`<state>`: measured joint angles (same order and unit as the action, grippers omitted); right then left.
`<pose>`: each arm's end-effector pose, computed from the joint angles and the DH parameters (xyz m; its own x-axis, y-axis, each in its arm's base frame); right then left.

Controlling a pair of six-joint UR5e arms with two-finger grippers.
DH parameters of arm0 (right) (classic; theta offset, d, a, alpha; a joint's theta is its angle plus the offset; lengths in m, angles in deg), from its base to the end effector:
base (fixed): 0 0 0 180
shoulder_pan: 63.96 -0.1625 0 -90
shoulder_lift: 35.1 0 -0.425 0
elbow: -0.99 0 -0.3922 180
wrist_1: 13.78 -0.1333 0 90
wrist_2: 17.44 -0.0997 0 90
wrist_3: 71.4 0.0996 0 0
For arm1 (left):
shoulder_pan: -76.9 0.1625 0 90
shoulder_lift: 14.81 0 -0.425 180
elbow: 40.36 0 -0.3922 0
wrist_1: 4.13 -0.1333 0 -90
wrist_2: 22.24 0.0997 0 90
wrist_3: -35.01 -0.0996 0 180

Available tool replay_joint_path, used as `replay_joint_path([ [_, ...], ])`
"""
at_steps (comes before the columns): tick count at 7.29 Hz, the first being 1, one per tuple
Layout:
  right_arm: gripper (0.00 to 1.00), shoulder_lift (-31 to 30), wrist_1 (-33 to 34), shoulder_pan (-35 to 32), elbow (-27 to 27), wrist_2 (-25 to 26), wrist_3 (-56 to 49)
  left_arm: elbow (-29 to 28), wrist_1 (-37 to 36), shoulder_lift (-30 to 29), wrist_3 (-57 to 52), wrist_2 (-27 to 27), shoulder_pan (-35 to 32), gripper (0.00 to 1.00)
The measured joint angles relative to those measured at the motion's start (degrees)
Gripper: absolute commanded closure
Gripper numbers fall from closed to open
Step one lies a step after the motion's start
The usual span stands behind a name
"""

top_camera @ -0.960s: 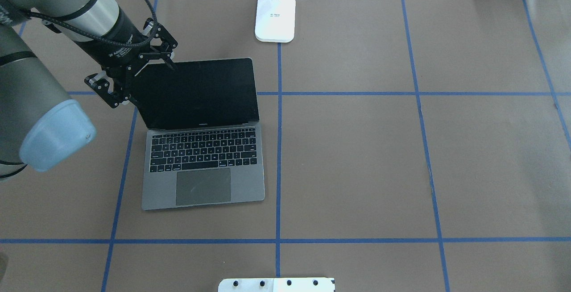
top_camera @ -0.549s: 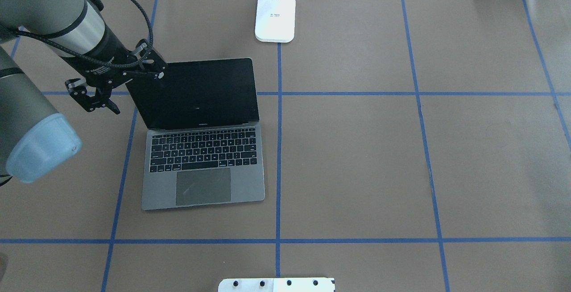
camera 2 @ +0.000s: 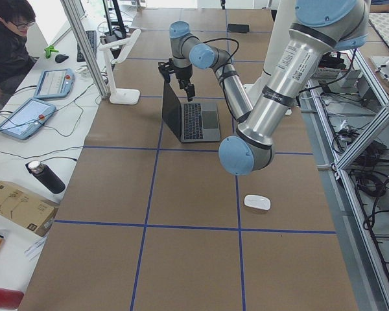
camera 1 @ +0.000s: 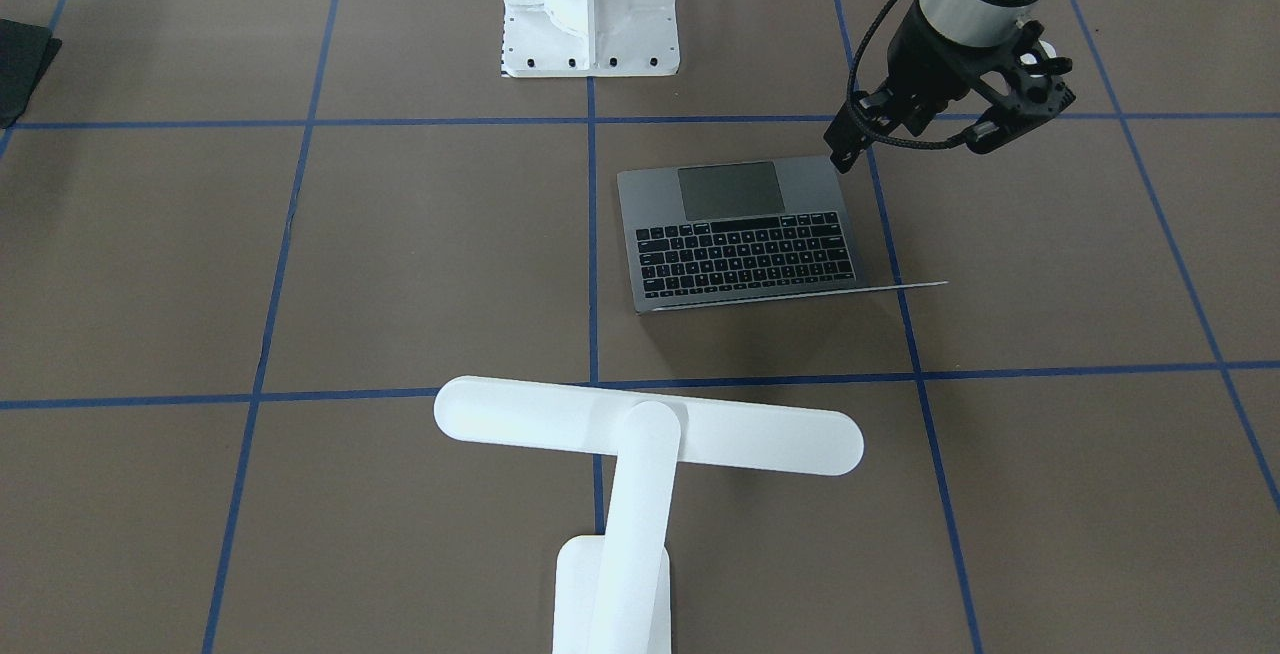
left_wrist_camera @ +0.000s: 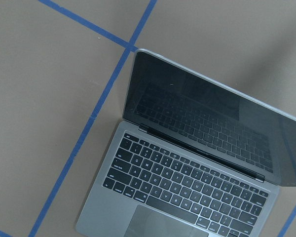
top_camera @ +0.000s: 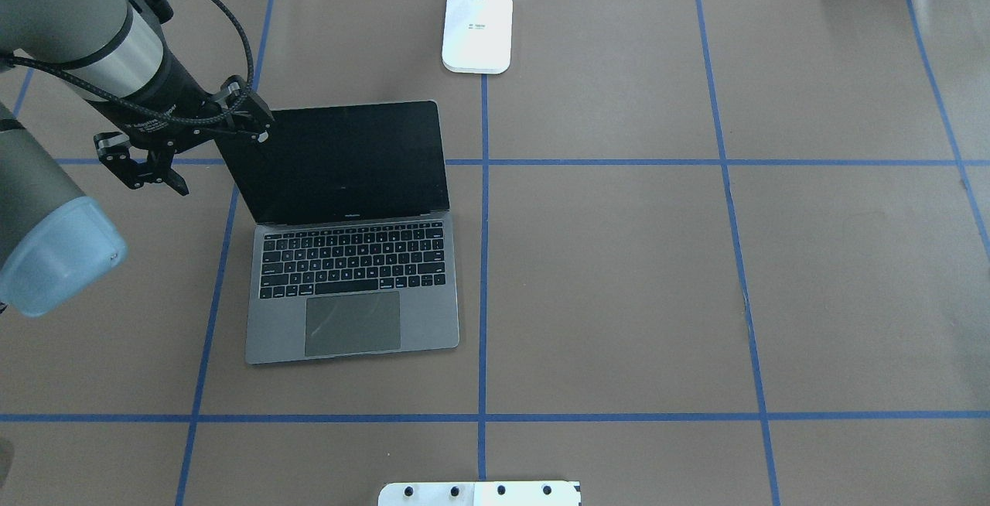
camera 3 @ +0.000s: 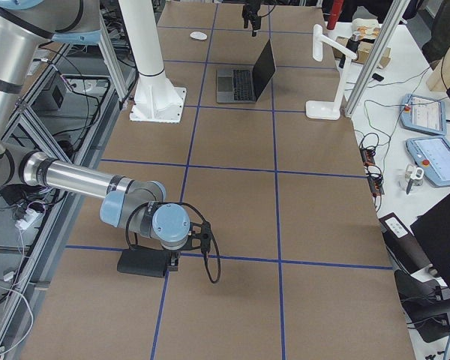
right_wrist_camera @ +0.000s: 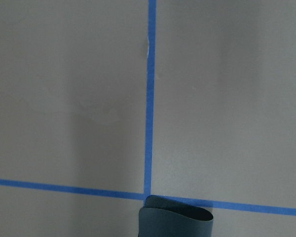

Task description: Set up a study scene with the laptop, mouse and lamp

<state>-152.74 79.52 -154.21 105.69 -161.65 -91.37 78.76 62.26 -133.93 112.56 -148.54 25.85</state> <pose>0.0537 -0.2643 0.7106 0.5501 -0.1123 0.8275 0.1955 0.9807 0.0031 0.2822 -0.4674 0.2097 0.5946 -0.4592 -0.6599 0.2940 0.8882 -0.3532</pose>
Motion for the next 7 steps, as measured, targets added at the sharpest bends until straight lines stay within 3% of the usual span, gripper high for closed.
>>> replay_joint_path([
  [4, 0.01, 5.06, 0.17, 8.25, -10.45, -3.04, -13.42, 0.29, 0.14, -0.02, -1.49, 0.85, -0.08, 0.0],
  [7, 0.01, 6.2, 0.11, 13.29, -13.38, -6.13, -17.56, 1.25, 0.14, -0.14, -1.46, 1.71, 0.01, 0.0],
])
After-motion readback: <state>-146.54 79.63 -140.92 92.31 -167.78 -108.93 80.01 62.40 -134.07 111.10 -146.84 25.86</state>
